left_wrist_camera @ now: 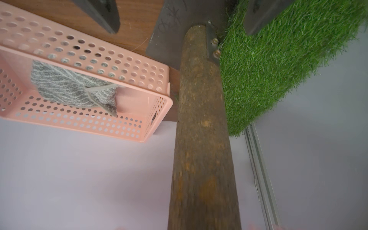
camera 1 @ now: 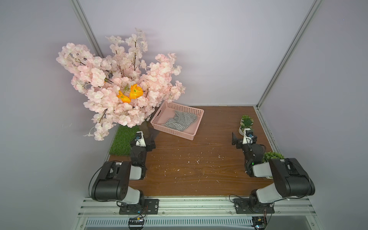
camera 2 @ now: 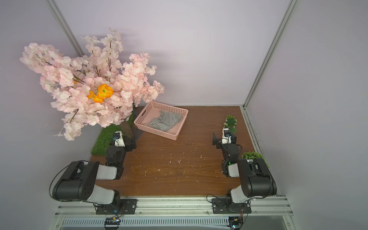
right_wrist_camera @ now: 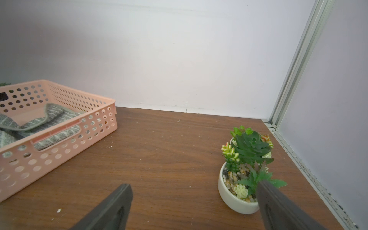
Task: Fold the square dishcloth
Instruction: Pick up the cleaning item from the bin.
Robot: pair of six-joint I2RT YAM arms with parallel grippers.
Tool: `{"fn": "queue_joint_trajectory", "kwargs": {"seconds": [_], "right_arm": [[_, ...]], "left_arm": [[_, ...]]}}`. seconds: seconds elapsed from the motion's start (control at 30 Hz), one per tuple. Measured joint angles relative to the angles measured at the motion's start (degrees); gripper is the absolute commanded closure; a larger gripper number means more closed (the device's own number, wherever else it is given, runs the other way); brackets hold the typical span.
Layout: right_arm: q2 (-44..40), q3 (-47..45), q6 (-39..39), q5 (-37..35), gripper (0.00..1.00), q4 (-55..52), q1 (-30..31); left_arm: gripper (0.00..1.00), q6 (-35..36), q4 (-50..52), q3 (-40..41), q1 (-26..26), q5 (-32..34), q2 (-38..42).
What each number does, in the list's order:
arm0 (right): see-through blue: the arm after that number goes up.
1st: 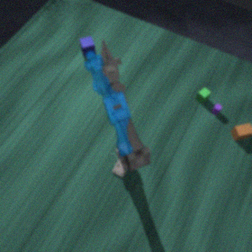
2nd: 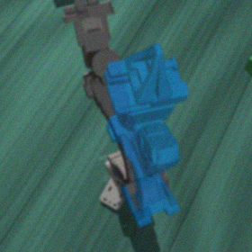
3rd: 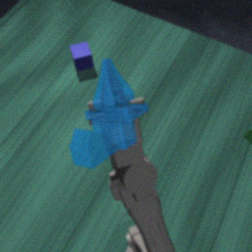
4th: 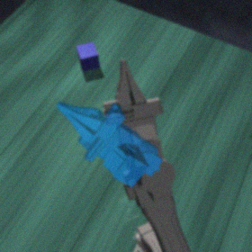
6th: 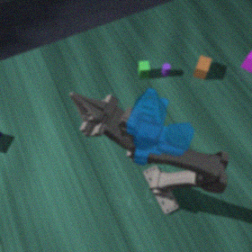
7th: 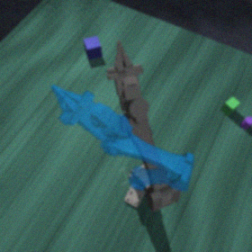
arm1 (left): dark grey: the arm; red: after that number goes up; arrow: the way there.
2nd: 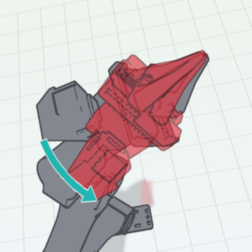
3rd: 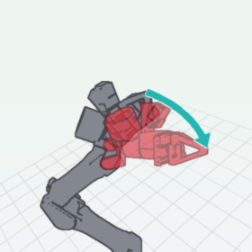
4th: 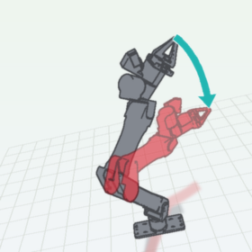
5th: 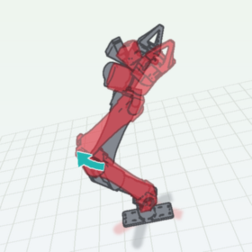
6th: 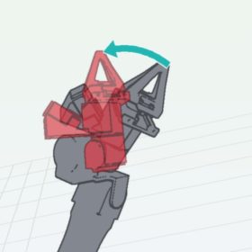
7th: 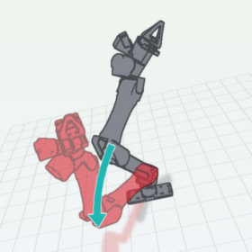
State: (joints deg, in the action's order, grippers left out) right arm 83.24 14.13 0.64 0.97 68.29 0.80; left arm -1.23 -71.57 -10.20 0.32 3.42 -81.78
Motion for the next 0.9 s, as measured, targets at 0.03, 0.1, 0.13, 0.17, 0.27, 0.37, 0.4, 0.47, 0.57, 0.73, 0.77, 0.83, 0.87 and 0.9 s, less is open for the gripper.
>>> {"fn": "queue_joint_trajectory", "kwargs": {"seconds": [0.03,0.1,0.13,0.17,0.27,0.37,0.4,0.47,0.57,0.73,0.77,0.83,0.87,0.9], "right_arm": [[-1.9,0.7,-0.1,-0.8,0.01,-2.1,0.2],[-5.3,2.8,-0.7,-2.6,0.00,-6.3,0.6],[-6.8,4.0,-1.3,-3.6,0.00,-8.3,0.9],[-8.2,5.2,-1.9,-4.5,0.00,-10.3,1.3],[-12.0,9.1,-4.0,-7.7,0.00,-16.9,3.8],[-13.5,13.7,-6.0,-10.9,0.00,-23.7,8.1],[-13.5,15.6,-6.8,-11.9,0.00,-26.3,9.7],[-12.8,19.3,-8.3,-13.5,0.00,-30.7,12.8],[-9.6,25.5,-10.1,-14.8,0.00,-36.4,17.2],[1.5,38.7,-12.8,-15.1,0.01,-46.1,23.8],[3.9,41.6,-13.2,-15.0,0.00,-48.3,24.9],[9.1,47.8,-13.8,-14.6,0.01,-52.5,26.8],[12.6,52.4,-14.0,-14.5,0.01,-55.3,28.0],[15.2,56.0,-14.2,-14.3,0.02,-57.5,28.9]], "left_arm": [[0.00,0.2,0.4,0.3,0.6,0.7,1.9],[0.00,0.4,1.2,0.7,1.9,2.2,5.0],[0.00,0.5,1.8,0.7,2.7,2.8,6.6],[0.01,0.5,2.6,0.7,3.2,3.4,7.9],[0.01,0.2,5.7,0.7,4.5,4.6,12.1],[0.00,-1.5,8.7,0.7,5.2,4.8,15.7],[0.01,-1.9,9.8,0.7,5.9,5.4,16.8],[0.01,-2.6,12.1,0.4,8.4,6.7,18.3],[0.00,-3.8,16.3,-1.2,12.7,7.6,19.2],[0.01,-6.6,19.8,-2.4,19.2,8.8,19.1],[0.00,-7.3,20.2,-2.4,20.6,9.1,18.9],[0.00,-8.7,20.6,-2.6,22.7,9.4,18.2],[0.00,-9.6,21.0,-3.0,23.7,9.5,17.5],[0.00,-10.3,21.2,-3.2,24.3,9.5,17.0]]}}
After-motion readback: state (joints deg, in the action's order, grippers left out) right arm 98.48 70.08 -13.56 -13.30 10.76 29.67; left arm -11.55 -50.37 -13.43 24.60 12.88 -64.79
